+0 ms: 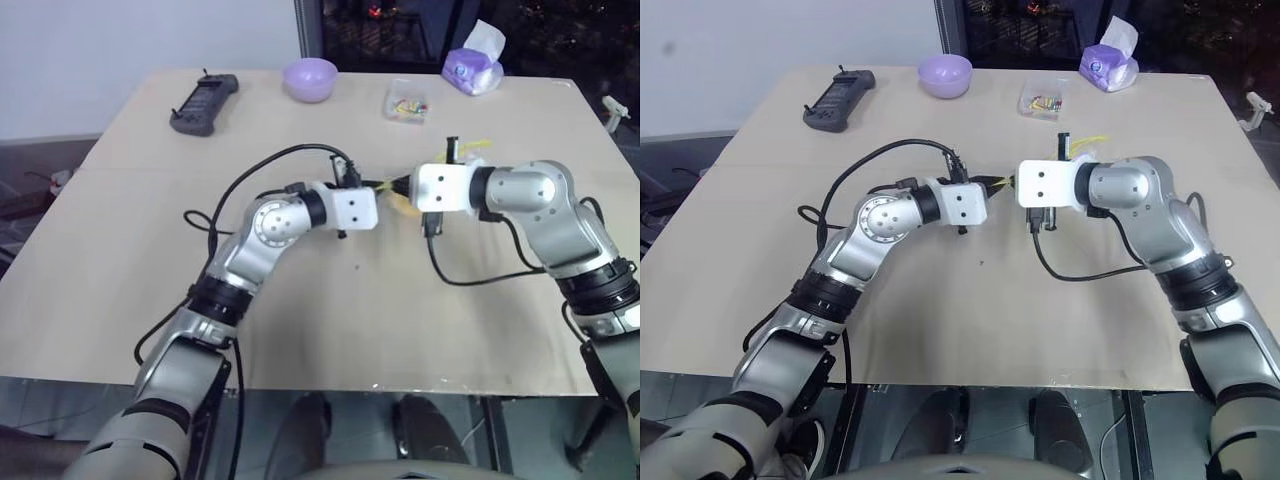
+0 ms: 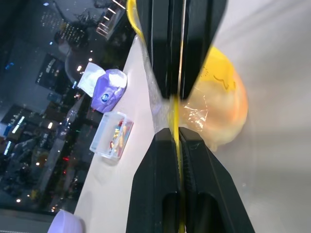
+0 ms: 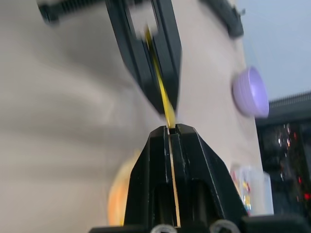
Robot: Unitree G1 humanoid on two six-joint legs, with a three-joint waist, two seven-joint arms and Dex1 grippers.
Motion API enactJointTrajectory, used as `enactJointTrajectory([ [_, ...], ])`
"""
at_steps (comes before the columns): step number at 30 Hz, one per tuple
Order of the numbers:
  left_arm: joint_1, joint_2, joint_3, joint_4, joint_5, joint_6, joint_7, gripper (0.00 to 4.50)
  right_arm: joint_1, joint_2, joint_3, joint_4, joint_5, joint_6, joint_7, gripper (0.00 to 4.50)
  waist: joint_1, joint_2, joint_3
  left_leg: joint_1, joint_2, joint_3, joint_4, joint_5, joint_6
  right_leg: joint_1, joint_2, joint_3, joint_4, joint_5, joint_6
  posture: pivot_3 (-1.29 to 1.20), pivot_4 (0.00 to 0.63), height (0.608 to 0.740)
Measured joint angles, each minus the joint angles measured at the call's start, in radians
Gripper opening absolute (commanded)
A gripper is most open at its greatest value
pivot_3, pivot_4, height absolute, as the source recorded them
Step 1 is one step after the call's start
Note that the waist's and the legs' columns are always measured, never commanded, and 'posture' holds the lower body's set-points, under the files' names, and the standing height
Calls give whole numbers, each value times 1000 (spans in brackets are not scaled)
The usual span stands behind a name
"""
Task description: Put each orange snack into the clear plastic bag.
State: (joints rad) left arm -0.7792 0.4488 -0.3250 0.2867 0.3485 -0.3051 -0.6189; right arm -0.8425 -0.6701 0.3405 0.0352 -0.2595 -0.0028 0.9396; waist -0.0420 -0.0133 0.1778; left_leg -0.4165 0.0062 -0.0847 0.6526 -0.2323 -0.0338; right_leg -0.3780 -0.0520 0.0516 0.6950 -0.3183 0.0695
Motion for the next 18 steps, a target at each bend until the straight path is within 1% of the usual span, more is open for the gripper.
enactJointTrajectory([
  [5,-9,33,1,48,36,-46,39,0,0,-51,-25,43,-20,3,-15,34,0,0,0,0,0,0,0,0,0,0,0,0,0,0,0,0,150,740],
  [9,-37,40,2,78,45,-72,65,0,0,-86,-48,79,-32,-1,-34,34,1,0,0,0,0,0,0,0,0,0,0,0,0,0,0,0,150,740],
  [18,-40,42,2,98,45,-90,74,0,0,-91,-48,90,-29,-1,-47,34,0,0,0,0,0,1,0,0,0,0,0,1,0,0,0,0,150,740],
])
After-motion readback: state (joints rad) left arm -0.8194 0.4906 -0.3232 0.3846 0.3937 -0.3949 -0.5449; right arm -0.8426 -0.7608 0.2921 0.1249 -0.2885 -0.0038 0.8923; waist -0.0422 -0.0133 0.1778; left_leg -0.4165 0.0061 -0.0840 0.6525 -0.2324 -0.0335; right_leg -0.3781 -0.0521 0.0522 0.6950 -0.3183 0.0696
